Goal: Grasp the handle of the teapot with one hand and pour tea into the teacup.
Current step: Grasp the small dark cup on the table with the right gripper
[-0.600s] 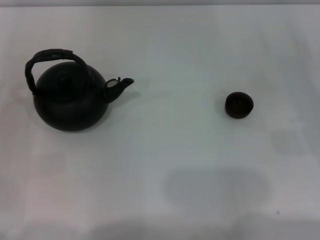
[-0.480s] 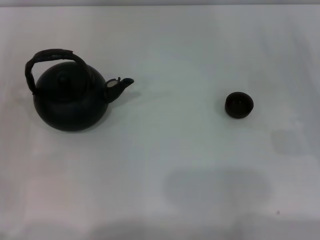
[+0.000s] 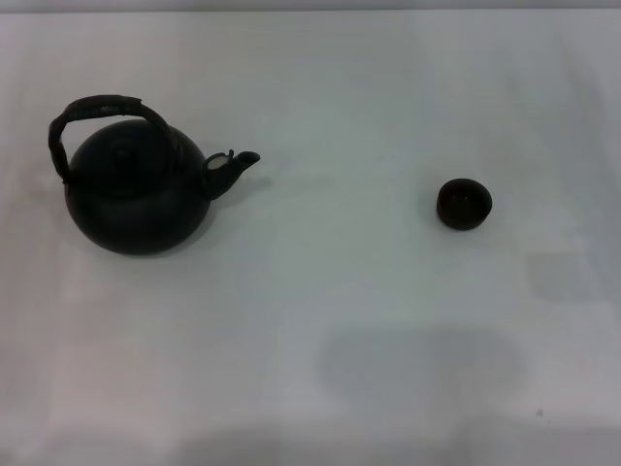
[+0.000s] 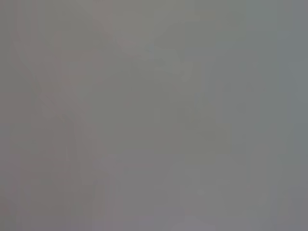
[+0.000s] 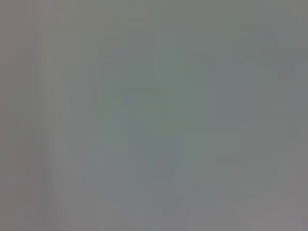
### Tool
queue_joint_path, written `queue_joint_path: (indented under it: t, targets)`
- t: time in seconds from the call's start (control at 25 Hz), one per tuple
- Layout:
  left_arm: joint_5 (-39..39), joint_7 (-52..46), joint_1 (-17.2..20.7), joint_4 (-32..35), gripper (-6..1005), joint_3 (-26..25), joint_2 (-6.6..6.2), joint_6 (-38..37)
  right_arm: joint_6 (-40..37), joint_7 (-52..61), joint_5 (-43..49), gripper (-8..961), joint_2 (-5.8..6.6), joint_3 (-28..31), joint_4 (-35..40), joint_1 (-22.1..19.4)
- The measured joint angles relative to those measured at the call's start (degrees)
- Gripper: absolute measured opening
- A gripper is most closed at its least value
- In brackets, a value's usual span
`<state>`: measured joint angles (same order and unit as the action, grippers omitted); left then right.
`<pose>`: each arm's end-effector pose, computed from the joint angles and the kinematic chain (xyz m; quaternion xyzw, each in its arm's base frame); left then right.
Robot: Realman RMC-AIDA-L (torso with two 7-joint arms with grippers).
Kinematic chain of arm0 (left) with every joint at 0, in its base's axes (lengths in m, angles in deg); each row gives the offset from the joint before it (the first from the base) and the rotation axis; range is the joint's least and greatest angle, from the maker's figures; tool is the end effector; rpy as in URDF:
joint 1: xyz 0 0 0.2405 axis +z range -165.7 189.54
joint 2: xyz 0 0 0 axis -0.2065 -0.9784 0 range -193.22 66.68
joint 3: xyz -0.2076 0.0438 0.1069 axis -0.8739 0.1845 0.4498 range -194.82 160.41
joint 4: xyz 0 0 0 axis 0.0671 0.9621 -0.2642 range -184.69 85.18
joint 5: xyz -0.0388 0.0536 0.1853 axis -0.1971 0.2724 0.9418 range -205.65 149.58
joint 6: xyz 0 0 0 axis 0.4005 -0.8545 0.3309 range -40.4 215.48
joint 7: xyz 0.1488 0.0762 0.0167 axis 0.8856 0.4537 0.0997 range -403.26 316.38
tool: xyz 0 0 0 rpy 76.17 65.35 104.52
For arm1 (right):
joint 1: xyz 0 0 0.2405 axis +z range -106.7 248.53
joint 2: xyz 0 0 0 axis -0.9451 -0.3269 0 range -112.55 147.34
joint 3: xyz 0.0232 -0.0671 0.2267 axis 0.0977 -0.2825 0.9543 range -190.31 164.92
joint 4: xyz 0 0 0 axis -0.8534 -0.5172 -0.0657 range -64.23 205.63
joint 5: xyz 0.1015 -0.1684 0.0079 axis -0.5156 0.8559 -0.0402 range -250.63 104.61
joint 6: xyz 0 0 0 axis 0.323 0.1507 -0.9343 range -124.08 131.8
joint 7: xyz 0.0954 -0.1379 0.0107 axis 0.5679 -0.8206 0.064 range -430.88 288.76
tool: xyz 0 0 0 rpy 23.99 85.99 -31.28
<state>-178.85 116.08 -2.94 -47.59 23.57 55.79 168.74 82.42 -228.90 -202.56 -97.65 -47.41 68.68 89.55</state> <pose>-0.3723 0.2657 0.0750 -0.5511 -0.2753 -0.3349 0.7129 0.3565 0.2885 0.0476 -0.6635 0.2677 0.3190 0.6215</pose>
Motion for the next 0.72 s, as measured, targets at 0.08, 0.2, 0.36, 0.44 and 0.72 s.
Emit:
queue_joint_path:
  t: [0.08,0.2,0.36,0.44,0.72]
  targets:
    - [0.00,0.00,0.05,-0.04,834,0.00,0.03,-0.02,0.00,0.00,-0.01,836,0.00,0.00,0.00,0.00]
    - [0.00,-0.02,0.08,-0.04,834,0.00,0.03,-0.03,0.00,0.00,0.00,835,0.00,0.00,0.00,0.00]
    - [0.00,-0.05,0.12,-0.13,834,0.00,0.03,0.13,-0.03,0.00,0.00,834,0.00,0.00,0.00,-0.04]
    - [0.00,-0.06,0.21,-0.15,834,0.00,0.03,0.28,-0.02,0.00,0.01,833,0.00,0.00,0.03,-0.12]
    - [0.08,-0.18,0.55,-0.15,833,0.00,0.09,0.45,-0.58,4.59,2.45,831,0.24,-4.94,3.66,-0.54]
